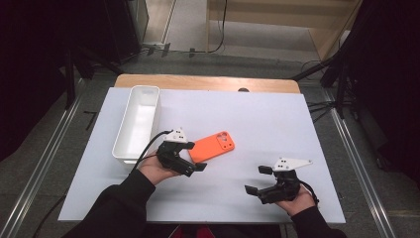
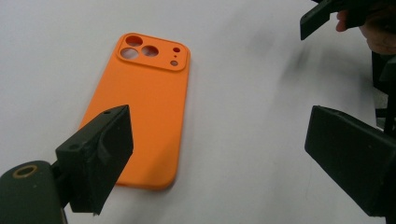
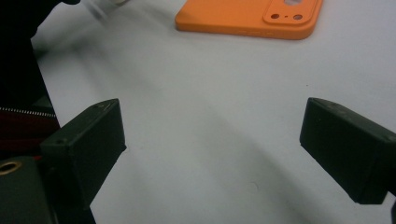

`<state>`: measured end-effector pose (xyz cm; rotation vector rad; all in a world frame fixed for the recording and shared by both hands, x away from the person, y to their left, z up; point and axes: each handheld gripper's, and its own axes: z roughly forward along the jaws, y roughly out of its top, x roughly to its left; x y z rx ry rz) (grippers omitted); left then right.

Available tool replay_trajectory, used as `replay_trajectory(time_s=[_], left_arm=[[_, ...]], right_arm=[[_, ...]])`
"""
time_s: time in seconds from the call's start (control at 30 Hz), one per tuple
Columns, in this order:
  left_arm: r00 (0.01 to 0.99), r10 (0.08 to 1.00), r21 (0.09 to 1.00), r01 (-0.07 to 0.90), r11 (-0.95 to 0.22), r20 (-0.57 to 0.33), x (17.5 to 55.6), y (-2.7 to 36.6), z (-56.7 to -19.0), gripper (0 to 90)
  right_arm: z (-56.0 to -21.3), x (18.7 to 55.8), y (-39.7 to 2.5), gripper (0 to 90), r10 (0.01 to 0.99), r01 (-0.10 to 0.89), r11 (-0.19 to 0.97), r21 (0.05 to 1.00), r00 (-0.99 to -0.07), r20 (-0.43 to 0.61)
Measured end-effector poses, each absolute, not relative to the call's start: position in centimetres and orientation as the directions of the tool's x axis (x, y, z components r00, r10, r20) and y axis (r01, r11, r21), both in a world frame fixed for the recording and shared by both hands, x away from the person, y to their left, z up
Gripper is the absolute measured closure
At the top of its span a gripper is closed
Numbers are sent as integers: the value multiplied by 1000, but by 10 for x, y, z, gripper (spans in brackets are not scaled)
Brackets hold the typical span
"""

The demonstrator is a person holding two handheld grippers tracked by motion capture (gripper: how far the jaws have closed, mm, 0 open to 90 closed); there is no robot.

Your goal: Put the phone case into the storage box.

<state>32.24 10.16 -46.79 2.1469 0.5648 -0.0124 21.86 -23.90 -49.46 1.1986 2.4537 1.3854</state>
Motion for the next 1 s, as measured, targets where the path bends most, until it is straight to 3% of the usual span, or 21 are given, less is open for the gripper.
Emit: replay_trajectory(time_s=[1.0], left_arm=[[900, 381, 789, 388, -476, -213, 365, 77, -452, 79]], right_arm=[[-495, 218, -239, 57, 659, 592, 285, 754, -692, 294]])
